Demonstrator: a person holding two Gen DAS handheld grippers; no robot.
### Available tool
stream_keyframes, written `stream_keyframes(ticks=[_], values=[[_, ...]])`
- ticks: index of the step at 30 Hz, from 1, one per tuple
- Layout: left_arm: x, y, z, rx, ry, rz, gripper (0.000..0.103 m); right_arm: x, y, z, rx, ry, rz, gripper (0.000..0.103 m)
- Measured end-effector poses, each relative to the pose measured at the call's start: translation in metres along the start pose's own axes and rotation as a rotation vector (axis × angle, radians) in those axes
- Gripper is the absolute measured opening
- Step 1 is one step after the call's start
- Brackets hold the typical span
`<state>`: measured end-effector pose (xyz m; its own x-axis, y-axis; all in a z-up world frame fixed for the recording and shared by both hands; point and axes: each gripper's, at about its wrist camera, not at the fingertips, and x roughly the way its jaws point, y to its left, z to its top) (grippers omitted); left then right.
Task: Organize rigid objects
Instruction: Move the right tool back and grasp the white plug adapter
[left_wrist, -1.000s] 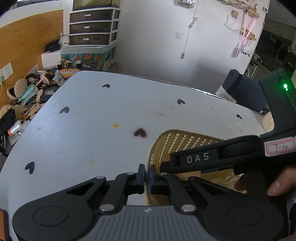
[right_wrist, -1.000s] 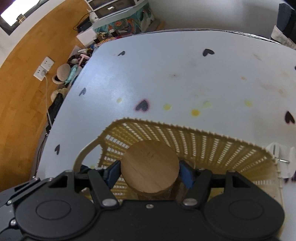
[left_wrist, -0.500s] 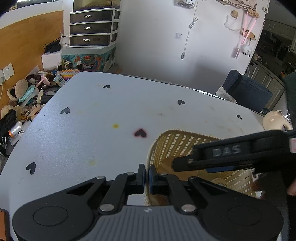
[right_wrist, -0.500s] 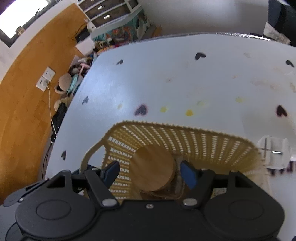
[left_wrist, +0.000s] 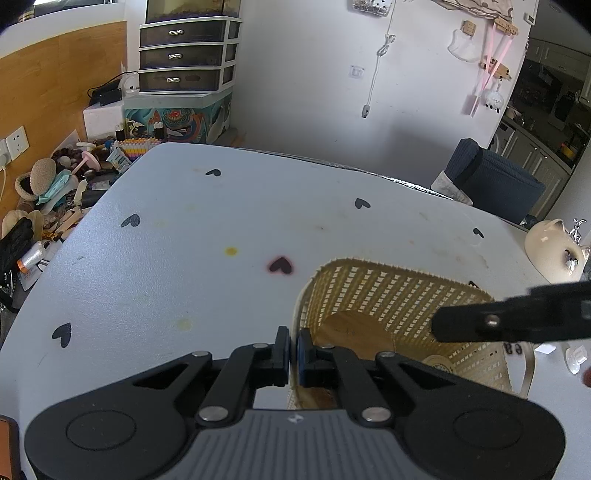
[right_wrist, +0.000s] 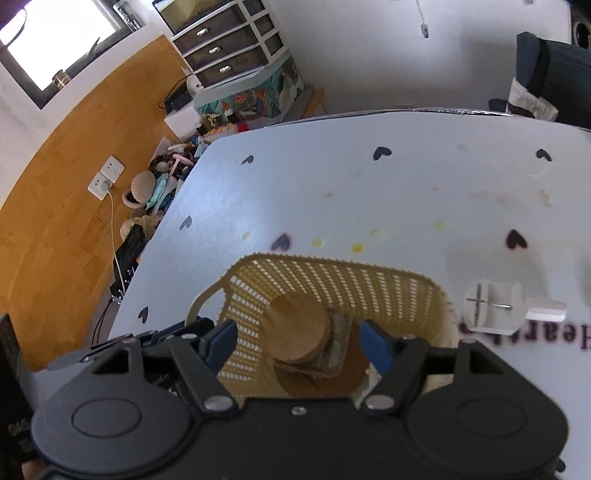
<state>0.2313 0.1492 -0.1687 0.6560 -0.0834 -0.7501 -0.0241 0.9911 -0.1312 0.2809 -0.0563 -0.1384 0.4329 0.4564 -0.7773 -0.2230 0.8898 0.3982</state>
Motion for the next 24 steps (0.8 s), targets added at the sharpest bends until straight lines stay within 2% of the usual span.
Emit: stream_keyframes(ticks=[12, 16, 24], values=[[0.000, 0.000, 0.000, 0.001, 0.000, 0.000, 0.004, -0.041, -0.009, -0.016, -0.026, -0.069, -0.040, 0.100], [0.000, 0.000, 0.000, 0.001, 0.000, 0.000, 0.004, -0.051, -0.014, -0.022, -0.038, -0.091, -0.068, 0.103], [0.000, 0.001, 0.000, 0.001, 0.000, 0.001, 0.004, -0.064, -0.035, -0.035, -0.050, -0.138, -0.153, 0.103]])
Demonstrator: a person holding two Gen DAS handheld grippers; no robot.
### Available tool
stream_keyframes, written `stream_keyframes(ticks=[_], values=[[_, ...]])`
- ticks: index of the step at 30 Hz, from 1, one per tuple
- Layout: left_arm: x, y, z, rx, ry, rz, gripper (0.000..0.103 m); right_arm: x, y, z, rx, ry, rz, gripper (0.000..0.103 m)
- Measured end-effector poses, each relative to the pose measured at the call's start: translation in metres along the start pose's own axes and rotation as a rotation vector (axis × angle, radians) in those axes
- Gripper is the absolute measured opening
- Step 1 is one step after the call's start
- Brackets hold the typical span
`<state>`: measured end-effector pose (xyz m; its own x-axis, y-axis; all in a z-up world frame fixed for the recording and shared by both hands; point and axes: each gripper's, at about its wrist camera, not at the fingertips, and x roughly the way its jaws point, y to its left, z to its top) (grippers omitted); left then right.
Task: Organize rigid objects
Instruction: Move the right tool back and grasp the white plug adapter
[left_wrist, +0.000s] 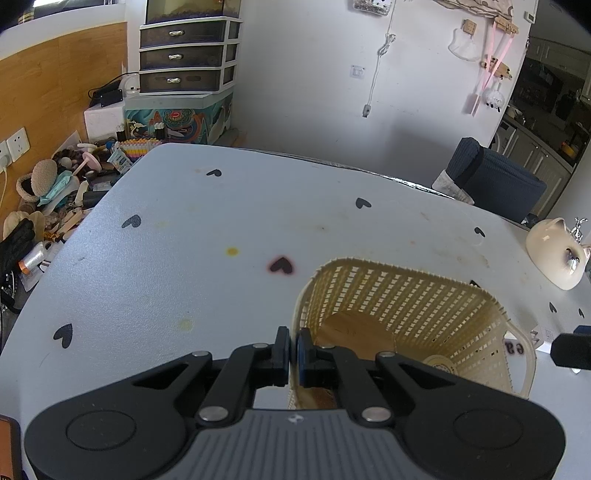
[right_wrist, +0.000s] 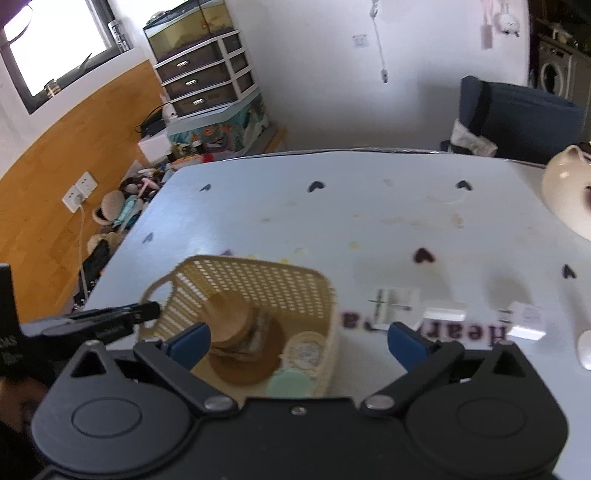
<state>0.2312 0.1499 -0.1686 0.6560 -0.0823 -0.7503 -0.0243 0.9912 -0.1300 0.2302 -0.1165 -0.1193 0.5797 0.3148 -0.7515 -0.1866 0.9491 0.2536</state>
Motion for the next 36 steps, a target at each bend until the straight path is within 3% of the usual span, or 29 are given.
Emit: stream_keyframes(ticks=[10, 19, 21, 23, 26, 36], values=[[0.000, 0.000, 0.000, 0.000, 0.000, -0.001, 0.004, 0.014, -0.046, -0.015, 0.043, -0.016, -0.130, 0.103], [-0.001, 0.000, 0.000, 0.001, 0.001, 0.000, 0.004, 0.045, -0.088, -0.008, 0.097, -0.018, -0.146, 0.103], [-0.001, 0.000, 0.000, 0.001, 0.001, 0.001, 0.004, 0.054, -0.095, -0.005, 0.107, -0.014, -0.146, 0.099], [-0.001, 0.000, 0.000, 0.001, 0.000, 0.001, 0.004, 0.063, -0.101, -0.001, 0.117, -0.006, -0.150, 0.086], [-0.001, 0.000, 0.000, 0.001, 0.001, 0.001, 0.004, 0.076, -0.108, 0.002, 0.118, 0.005, -0.153, 0.080], [-0.002, 0.002, 0.000, 0.003, 0.003, 0.003, 0.004, 0.115, -0.117, 0.004, 0.066, 0.099, -0.183, 0.076]])
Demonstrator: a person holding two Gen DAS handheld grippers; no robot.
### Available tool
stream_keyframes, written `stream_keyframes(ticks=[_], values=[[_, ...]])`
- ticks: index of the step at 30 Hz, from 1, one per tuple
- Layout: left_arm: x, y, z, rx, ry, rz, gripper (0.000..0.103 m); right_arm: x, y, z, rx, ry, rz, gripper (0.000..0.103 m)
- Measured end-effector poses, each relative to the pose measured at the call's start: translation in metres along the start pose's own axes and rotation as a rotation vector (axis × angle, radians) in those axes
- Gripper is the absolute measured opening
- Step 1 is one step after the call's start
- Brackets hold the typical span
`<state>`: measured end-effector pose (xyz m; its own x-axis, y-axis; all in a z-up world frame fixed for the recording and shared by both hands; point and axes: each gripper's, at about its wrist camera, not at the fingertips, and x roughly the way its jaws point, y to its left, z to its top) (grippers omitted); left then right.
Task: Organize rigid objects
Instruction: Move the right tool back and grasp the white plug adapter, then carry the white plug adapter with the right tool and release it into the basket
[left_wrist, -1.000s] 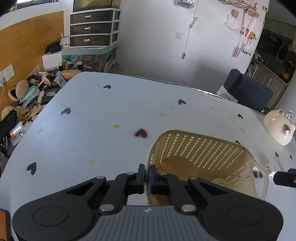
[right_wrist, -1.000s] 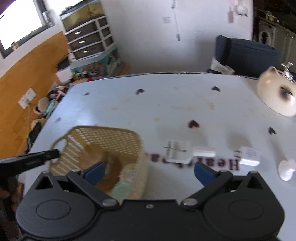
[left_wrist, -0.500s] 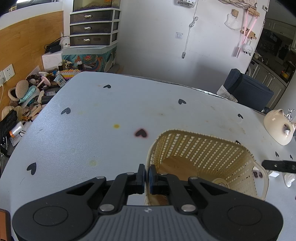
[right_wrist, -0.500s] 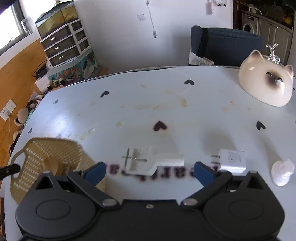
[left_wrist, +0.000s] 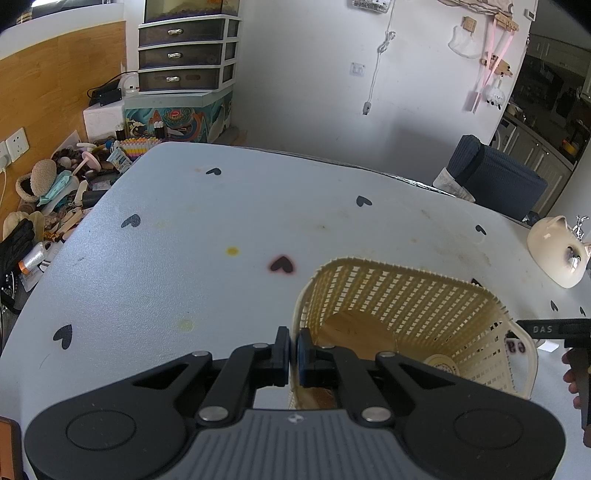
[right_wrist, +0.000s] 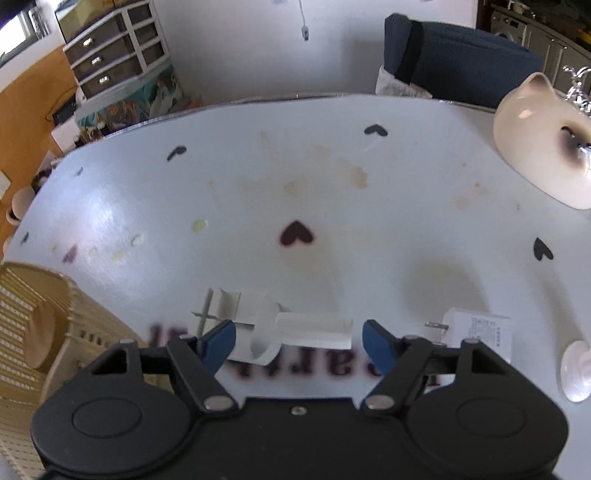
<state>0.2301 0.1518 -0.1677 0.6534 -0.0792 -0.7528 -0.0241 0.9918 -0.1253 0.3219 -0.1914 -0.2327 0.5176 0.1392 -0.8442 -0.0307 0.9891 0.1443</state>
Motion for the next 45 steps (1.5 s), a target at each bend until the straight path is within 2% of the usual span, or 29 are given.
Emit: stream_keyframes(ticks=[3, 10, 13, 25, 31, 38, 42, 45], values=[[0.000, 0.000, 0.000, 0.000, 0.000, 0.001, 0.004, 0.007, -0.002, 0.001, -0.009, 0.014, -0.004, 0.073], [0.000, 0.001, -0.001, 0.001, 0.001, 0.002, 0.004, 0.008, -0.008, 0.004, -0.023, 0.033, 0.061, 0.064], [0.001, 0.002, -0.001, 0.002, 0.001, 0.002, 0.004, 0.006, -0.010, 0.004, -0.019, 0.036, 0.068, 0.064], [0.000, 0.003, -0.001, 0.002, 0.002, 0.003, 0.004, -0.017, -0.012, -0.001, 0.015, -0.031, 0.060, 0.063], [0.001, 0.001, -0.001, 0.002, 0.002, 0.003, 0.004, -0.049, -0.011, 0.000, 0.054, -0.101, 0.076, 0.063], [0.001, 0.001, 0.001, 0.003, 0.003, 0.008, 0.004, -0.103, 0.016, 0.004, 0.038, -0.199, 0.183, 0.063], [0.001, 0.002, 0.001, 0.002, 0.004, 0.008, 0.004, -0.117, 0.042, 0.001, -0.008, -0.192, 0.237, 0.063], [0.000, 0.002, 0.002, -0.005, 0.005, 0.004, 0.004, -0.119, 0.066, -0.003, -0.050, -0.166, 0.246, 0.063]])
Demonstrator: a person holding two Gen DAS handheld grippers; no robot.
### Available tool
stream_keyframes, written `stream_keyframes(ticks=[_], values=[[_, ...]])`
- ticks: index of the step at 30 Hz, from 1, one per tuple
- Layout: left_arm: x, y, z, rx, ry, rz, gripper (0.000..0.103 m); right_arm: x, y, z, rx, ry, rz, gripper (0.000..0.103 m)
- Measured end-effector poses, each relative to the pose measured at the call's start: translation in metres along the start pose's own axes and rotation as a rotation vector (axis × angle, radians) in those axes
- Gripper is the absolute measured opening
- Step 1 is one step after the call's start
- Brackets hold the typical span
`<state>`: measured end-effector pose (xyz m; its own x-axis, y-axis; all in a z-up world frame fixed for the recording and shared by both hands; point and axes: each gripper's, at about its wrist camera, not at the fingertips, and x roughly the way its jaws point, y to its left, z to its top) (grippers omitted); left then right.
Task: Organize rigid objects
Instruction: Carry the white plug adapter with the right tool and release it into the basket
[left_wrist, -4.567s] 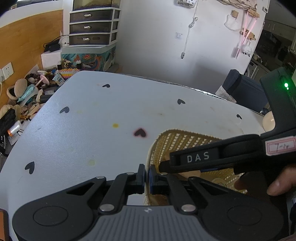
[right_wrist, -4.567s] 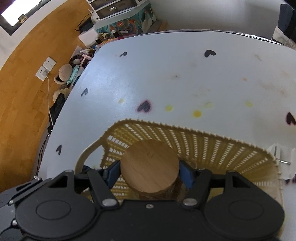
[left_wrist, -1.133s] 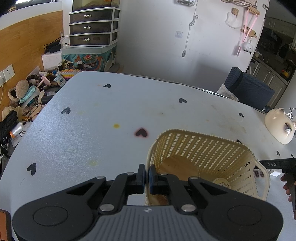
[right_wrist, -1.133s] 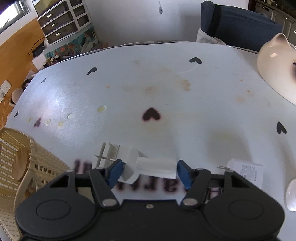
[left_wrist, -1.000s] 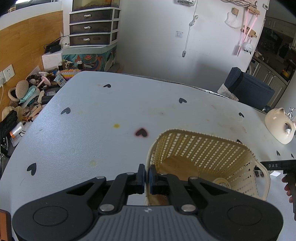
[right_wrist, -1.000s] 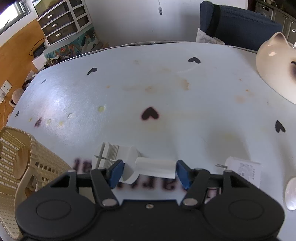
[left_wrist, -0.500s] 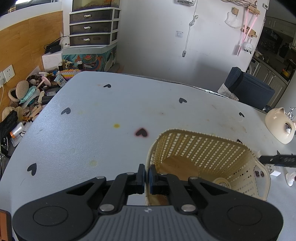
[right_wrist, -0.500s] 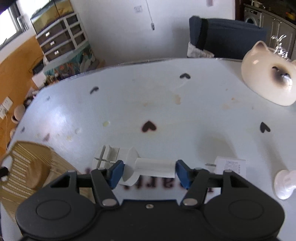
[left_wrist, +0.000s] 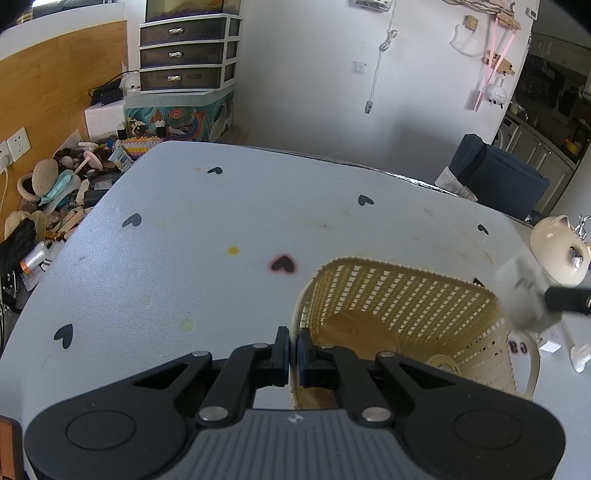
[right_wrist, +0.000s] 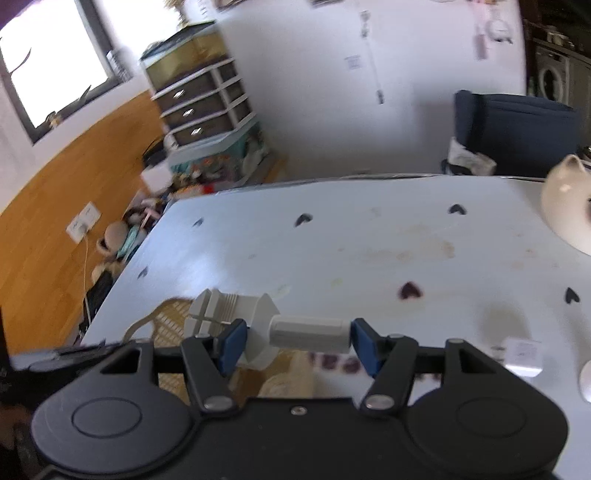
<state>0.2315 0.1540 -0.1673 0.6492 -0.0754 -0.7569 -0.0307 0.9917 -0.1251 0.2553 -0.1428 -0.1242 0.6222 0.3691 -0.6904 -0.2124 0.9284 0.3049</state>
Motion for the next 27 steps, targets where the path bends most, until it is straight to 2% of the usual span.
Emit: stream_keyframes(ticks=[6, 13, 22, 24, 27], values=[[0.000, 0.001, 0.000, -0.005, 0.000, -0.003, 0.004, 0.017, 0.039, -0.013, -0.091, 0.108, 0.019, 0.064], [0.002, 0.002, 0.000, -0.025, 0.000, -0.013, 0.004, 0.036, 0.073, -0.017, -0.206, 0.159, 0.015, 0.063], [0.002, 0.001, 0.001, -0.026, 0.000, -0.013, 0.004, 0.074, 0.080, -0.026, -0.166, 0.259, -0.009, 0.063], [0.002, 0.002, 0.000, -0.025, -0.001, -0.012, 0.004, 0.077, 0.088, -0.029, -0.193, 0.249, -0.045, 0.064], [0.001, 0.002, 0.000, -0.025, 0.000, -0.013, 0.004, 0.082, 0.094, -0.030, -0.173, 0.256, -0.042, 0.063]])
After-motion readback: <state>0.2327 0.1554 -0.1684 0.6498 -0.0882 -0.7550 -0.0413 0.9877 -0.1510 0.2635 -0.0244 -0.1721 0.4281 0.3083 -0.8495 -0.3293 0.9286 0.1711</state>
